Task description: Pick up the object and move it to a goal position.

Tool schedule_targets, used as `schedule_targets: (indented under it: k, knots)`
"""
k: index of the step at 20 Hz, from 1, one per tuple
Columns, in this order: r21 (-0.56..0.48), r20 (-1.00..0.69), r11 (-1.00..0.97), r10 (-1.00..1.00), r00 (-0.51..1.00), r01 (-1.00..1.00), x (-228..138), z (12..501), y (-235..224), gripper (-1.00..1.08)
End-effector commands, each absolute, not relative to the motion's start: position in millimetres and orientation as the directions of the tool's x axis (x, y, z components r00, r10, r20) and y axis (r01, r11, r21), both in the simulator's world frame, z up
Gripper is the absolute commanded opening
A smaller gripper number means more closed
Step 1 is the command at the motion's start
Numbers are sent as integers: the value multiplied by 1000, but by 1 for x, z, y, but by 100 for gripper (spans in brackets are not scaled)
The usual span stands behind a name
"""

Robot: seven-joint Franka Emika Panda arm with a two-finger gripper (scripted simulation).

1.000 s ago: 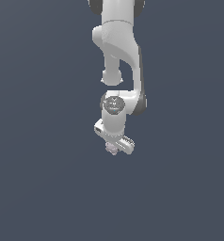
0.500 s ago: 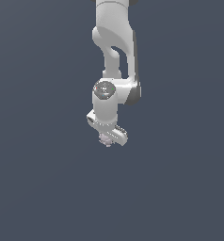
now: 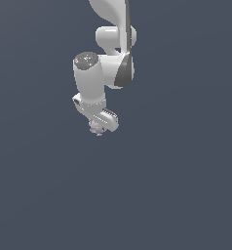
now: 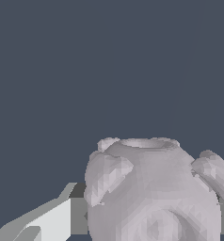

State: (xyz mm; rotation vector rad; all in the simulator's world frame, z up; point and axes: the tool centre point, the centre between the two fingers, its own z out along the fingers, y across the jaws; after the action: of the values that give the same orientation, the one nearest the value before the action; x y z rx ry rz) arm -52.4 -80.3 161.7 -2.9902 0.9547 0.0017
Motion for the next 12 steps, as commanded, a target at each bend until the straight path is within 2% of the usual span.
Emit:
schedule_targets:
  k: [1, 12]
  knots:
    - [-3, -2, -815, -580, 815, -580, -65, 183, -97, -100]
    - [-2, -2, -814, -580, 814, -580, -115, 274, -164, -100]
